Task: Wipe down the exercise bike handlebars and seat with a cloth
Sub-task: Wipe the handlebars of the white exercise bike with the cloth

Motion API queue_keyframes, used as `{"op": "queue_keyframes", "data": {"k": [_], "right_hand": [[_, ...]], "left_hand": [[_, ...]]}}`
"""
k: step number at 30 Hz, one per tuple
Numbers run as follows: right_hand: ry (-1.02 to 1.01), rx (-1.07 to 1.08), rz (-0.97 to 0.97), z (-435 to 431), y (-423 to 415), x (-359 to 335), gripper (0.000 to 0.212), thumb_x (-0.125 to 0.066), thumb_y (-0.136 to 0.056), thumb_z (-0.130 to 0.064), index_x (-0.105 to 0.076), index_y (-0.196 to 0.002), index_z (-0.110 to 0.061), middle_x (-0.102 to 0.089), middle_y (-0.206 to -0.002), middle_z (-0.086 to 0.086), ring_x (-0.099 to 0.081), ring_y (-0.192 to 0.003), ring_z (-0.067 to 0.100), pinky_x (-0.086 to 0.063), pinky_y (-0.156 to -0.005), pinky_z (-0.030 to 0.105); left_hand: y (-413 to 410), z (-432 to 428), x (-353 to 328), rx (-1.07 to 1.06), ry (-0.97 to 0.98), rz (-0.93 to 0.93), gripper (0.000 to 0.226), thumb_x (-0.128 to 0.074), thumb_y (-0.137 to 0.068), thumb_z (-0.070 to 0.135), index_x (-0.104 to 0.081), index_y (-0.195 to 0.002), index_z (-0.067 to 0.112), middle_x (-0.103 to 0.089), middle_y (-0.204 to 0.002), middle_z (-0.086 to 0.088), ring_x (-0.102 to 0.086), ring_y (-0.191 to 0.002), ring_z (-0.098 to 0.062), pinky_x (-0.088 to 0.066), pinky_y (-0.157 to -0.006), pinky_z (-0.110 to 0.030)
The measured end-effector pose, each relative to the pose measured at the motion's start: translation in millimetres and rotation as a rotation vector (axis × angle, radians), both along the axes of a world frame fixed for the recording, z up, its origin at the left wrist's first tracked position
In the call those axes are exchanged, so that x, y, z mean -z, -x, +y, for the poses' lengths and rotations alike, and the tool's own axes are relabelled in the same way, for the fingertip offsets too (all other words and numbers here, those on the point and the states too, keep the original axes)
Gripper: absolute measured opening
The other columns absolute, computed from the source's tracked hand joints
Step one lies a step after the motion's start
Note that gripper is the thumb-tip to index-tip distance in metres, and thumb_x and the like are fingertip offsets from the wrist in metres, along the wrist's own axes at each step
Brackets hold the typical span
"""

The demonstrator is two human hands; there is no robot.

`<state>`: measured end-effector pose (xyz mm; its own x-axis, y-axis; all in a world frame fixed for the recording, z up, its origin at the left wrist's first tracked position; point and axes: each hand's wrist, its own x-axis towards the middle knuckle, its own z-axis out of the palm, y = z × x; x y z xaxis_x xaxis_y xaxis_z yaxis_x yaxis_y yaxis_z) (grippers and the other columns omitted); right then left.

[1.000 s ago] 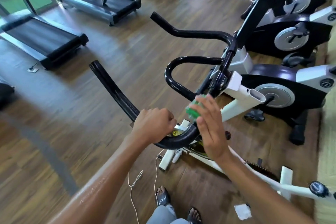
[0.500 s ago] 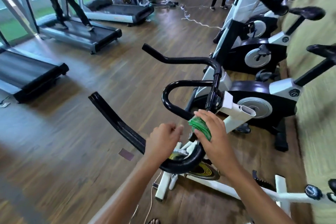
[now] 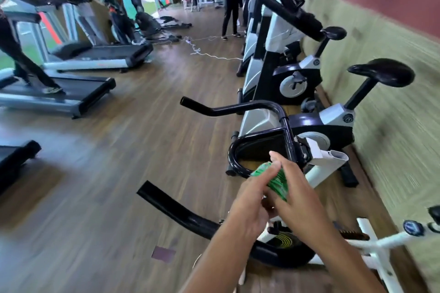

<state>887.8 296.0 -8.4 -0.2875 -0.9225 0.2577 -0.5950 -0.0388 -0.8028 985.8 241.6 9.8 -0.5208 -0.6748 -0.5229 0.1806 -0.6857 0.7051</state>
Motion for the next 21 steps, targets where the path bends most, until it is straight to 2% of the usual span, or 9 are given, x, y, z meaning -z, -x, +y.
{"op": "queue_keyframes", "data": {"k": [5, 7, 10, 11, 14, 16, 17, 19, 21], "right_hand": [[-0.001, 0.013, -0.066, -13, -16, 4, 0.077, -0.077, -0.086, -0.022, -0.037, -0.149, -0.037, -0.029, -0.153, -0.022, -0.029, -0.141, -0.007, -0.033, -0.118, 0.032], [-0.017, 0.0, -0.113, -22, -19, 6, 0.079, -0.078, -0.085, -0.025, -0.036, -0.15, -0.039, -0.027, -0.154, -0.025, -0.028, -0.14, -0.009, -0.032, -0.119, 0.033], [-0.004, -0.002, -0.178, -40, -25, 4, 0.083, -0.077, -0.086, -0.027, -0.028, -0.151, -0.042, -0.027, -0.153, -0.026, -0.029, -0.14, -0.009, -0.032, -0.116, 0.027], [0.006, -0.004, -0.206, -46, -26, 2, 0.082, -0.075, -0.087, -0.027, -0.028, -0.152, -0.041, -0.028, -0.151, -0.025, -0.03, -0.139, -0.008, -0.032, -0.114, 0.024], [0.011, 0.002, -0.354, -66, -22, -7, 0.075, -0.071, -0.088, -0.032, -0.032, -0.152, -0.039, -0.044, -0.143, -0.021, -0.043, -0.131, -0.009, -0.038, -0.105, 0.016], [-0.016, 0.017, -0.582, -73, -19, -14, 0.063, -0.07, -0.087, -0.032, -0.042, -0.143, -0.043, -0.058, -0.132, -0.018, -0.056, -0.118, -0.008, -0.044, -0.095, 0.016], [-0.028, 0.026, -0.782, -74, -18, -18, 0.058, -0.071, -0.085, -0.029, -0.05, -0.138, -0.041, -0.065, -0.127, -0.01, -0.063, -0.112, -0.001, -0.048, -0.092, 0.023], [-0.058, 0.042, -1.191, -75, -14, -22, 0.053, -0.069, -0.081, -0.025, -0.059, -0.133, -0.029, -0.069, -0.123, 0.009, -0.07, -0.105, 0.021, -0.054, -0.088, 0.038], [-0.078, 0.087, -1.424, -74, -10, -22, 0.051, -0.065, -0.083, -0.023, -0.059, -0.132, -0.014, -0.069, -0.121, 0.019, -0.07, -0.105, 0.031, -0.055, -0.088, 0.047]], "left_hand": [[-19, -31, -12, 0.026, 0.14, -0.137, 0.025, -0.069, -0.085, 0.006, -0.066, -0.109, -0.002, -0.07, -0.074, -0.006, -0.068, -0.062, -0.015, -0.053, -0.057, -0.026], [-21, -44, -23, 0.071, 0.24, -0.243, 0.02, -0.071, -0.084, 0.004, -0.064, -0.103, 0.001, -0.069, -0.076, -0.008, -0.068, -0.064, -0.016, -0.056, -0.057, -0.027], [-19, -66, -37, 0.123, 0.346, -0.383, 0.022, -0.074, -0.081, 0.003, -0.062, -0.099, 0.003, -0.068, -0.084, -0.014, -0.068, -0.077, -0.025, -0.06, -0.08, -0.042], [-17, -74, -42, 0.148, 0.358, -0.398, 0.022, -0.074, -0.081, 0.003, -0.062, -0.101, 0.002, -0.068, -0.084, -0.014, -0.068, -0.078, -0.026, -0.058, -0.082, -0.043], [-20, -96, -61, 0.267, 0.377, -0.394, 0.021, -0.071, -0.088, 0.016, -0.067, -0.103, 0.002, -0.07, -0.081, -0.01, -0.066, -0.068, -0.018, -0.058, -0.065, -0.028], [-25, -110, -73, 0.388, 0.456, -0.496, 0.034, -0.066, -0.092, 0.035, -0.067, -0.109, 0.005, -0.072, -0.088, -0.008, -0.065, -0.071, -0.018, -0.054, -0.069, -0.029], [-28, -117, -77, 0.438, 0.519, -0.552, 0.037, -0.064, -0.093, 0.04, -0.065, -0.111, 0.008, -0.071, -0.091, -0.008, -0.064, -0.074, -0.018, -0.051, -0.069, -0.029], [-34, -133, -82, 0.47, 0.62, -0.617, 0.028, -0.063, -0.094, 0.042, -0.061, -0.104, 0.015, -0.071, -0.094, -0.007, -0.063, -0.077, -0.018, -0.043, -0.062, -0.025], [-39, -149, -84, 0.503, 0.683, -0.65, 0.021, -0.064, -0.094, 0.04, -0.06, -0.096, 0.02, -0.072, -0.094, -0.006, -0.063, -0.078, -0.017, -0.041, -0.06, -0.023]]}}
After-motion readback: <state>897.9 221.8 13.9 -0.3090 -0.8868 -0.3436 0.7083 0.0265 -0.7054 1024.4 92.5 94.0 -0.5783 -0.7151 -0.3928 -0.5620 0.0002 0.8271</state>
